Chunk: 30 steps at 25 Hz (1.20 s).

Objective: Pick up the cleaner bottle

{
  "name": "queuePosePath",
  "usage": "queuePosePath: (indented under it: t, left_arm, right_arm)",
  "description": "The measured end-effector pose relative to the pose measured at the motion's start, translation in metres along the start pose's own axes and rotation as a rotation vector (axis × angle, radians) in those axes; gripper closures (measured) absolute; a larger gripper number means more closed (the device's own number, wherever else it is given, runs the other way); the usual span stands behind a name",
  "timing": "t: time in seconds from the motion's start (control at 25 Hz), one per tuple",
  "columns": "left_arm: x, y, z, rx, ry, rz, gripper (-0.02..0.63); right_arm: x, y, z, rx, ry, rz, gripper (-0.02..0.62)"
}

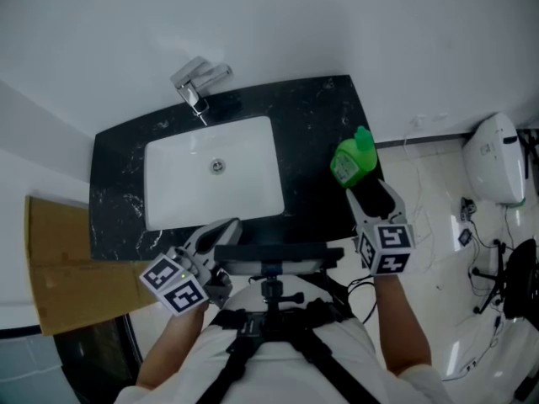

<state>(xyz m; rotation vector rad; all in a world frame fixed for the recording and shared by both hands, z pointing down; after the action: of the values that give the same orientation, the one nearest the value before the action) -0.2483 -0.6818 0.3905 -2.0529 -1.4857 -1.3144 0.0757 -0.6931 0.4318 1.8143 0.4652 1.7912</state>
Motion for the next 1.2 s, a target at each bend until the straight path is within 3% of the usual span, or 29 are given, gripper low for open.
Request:
queuePosePath:
  t: [1.2]
  left_arm:
    - [0.002, -0.006, -0.003, -0.075, -0.013, 0.008, 0.606]
  right_arm:
    - [0.036, 0.069, 0.004, -0.015, -0.051, -0.077, 0.321]
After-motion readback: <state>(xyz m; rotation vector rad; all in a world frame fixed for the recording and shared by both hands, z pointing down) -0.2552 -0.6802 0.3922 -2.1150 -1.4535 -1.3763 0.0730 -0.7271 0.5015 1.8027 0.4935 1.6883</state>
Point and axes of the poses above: the fingertips, and each gripper's own axes: y forward along the fingers, z to its right, x out of its underside, the point moved 7 cm from there along -y, backward along the fingers, and after that the axes turned 10 degrees about -z, right-handed, at the moved point
